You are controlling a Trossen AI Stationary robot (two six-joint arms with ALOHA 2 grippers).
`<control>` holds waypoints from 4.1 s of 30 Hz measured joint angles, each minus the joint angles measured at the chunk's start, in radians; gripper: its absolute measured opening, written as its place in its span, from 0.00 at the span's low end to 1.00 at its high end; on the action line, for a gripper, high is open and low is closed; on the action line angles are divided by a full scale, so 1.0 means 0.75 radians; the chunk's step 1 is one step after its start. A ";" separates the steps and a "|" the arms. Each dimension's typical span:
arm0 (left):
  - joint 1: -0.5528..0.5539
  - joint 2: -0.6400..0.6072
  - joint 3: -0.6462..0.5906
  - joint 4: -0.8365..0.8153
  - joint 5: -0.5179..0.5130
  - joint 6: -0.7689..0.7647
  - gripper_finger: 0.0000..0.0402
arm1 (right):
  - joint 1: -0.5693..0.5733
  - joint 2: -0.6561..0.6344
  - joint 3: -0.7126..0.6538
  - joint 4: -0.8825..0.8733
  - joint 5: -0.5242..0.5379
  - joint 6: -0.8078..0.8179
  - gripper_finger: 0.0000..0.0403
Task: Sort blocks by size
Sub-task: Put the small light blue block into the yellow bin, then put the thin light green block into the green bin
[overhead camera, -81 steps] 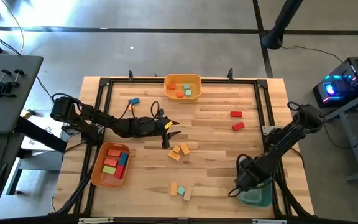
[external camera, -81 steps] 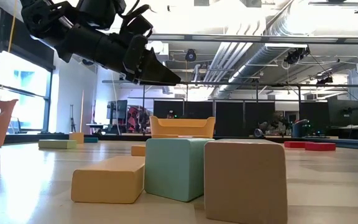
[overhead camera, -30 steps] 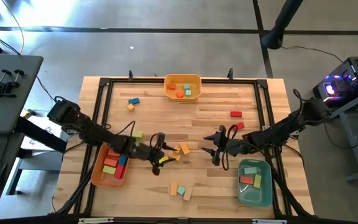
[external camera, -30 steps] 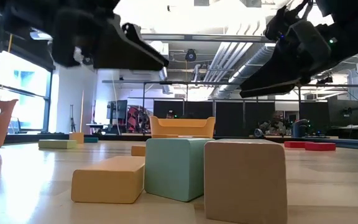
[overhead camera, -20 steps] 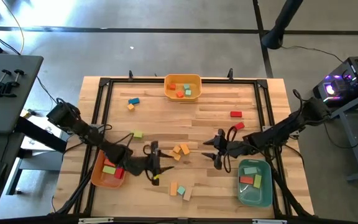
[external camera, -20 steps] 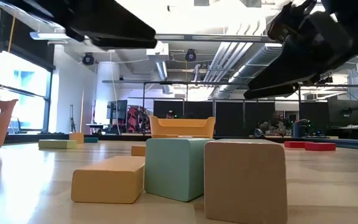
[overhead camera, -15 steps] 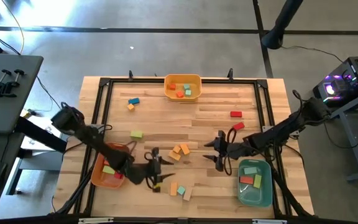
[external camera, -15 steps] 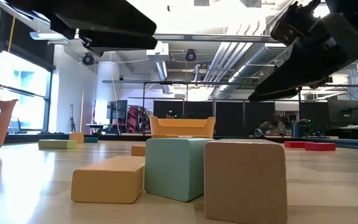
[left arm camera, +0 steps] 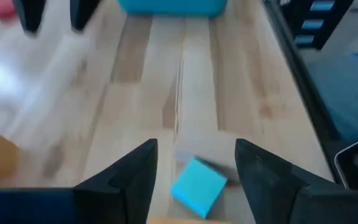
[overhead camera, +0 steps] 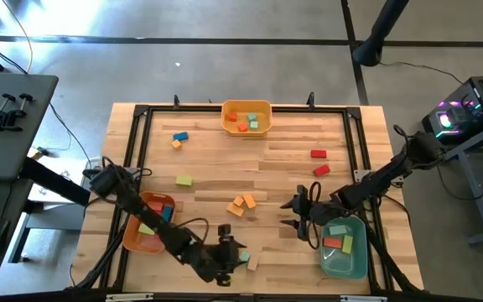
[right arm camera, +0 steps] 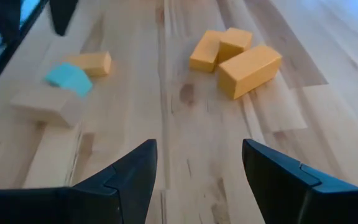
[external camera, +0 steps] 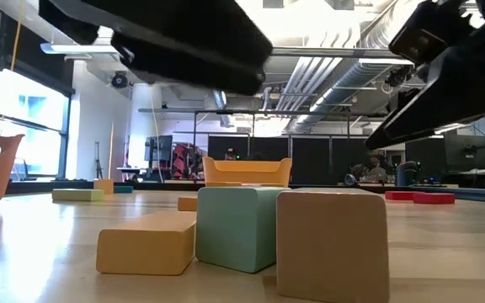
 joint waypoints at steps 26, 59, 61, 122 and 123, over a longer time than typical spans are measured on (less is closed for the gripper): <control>0.133 0.054 0.012 -0.093 0.459 0.022 0.66 | 0.070 0.001 0.000 -0.043 0.008 0.003 0.57; 0.278 0.130 0.248 -0.259 0.247 0.282 0.23 | 0.127 0.087 0.000 0.186 0.098 -0.110 0.57; 0.313 0.130 0.319 -0.399 0.083 0.291 0.23 | 0.141 0.087 0.000 0.190 0.115 -0.106 0.57; 1.263 -0.295 0.258 -0.992 0.805 0.950 0.57 | -0.662 0.087 -0.100 0.214 0.313 -0.481 0.57; 1.227 -0.327 0.175 -0.912 0.803 0.929 0.57 | -0.662 0.087 -0.100 0.232 0.313 -0.494 0.57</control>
